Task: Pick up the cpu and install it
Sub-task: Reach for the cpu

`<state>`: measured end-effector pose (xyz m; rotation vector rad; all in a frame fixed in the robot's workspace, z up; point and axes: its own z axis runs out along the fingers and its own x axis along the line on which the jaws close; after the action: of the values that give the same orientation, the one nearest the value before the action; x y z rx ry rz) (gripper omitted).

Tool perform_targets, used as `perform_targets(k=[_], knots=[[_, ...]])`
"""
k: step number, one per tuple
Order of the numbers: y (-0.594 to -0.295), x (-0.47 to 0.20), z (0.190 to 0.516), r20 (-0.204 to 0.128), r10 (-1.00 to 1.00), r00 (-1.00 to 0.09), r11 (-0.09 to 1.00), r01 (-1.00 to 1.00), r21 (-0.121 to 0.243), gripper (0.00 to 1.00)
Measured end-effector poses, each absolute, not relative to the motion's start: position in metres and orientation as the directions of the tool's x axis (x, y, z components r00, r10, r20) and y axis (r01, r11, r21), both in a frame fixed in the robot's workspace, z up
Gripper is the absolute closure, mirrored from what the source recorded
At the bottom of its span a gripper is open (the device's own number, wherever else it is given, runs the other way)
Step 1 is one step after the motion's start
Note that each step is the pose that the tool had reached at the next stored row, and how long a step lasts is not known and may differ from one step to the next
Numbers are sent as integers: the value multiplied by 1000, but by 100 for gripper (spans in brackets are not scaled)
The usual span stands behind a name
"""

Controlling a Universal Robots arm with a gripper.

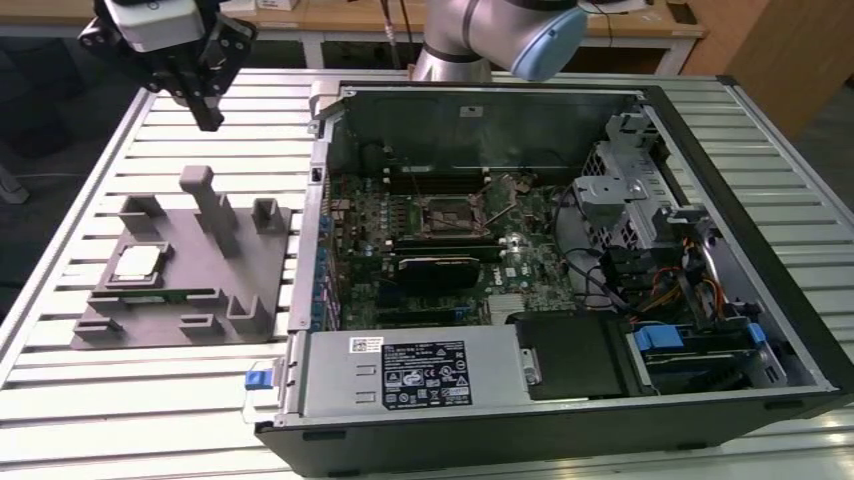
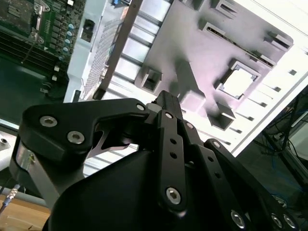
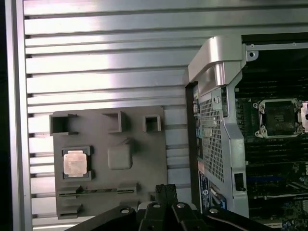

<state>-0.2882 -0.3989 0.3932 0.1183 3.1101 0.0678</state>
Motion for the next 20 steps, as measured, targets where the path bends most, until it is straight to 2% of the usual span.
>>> perform_targets(k=[20], knots=[[-399,-331,390,-27,77,-997,996,75,45,89]])
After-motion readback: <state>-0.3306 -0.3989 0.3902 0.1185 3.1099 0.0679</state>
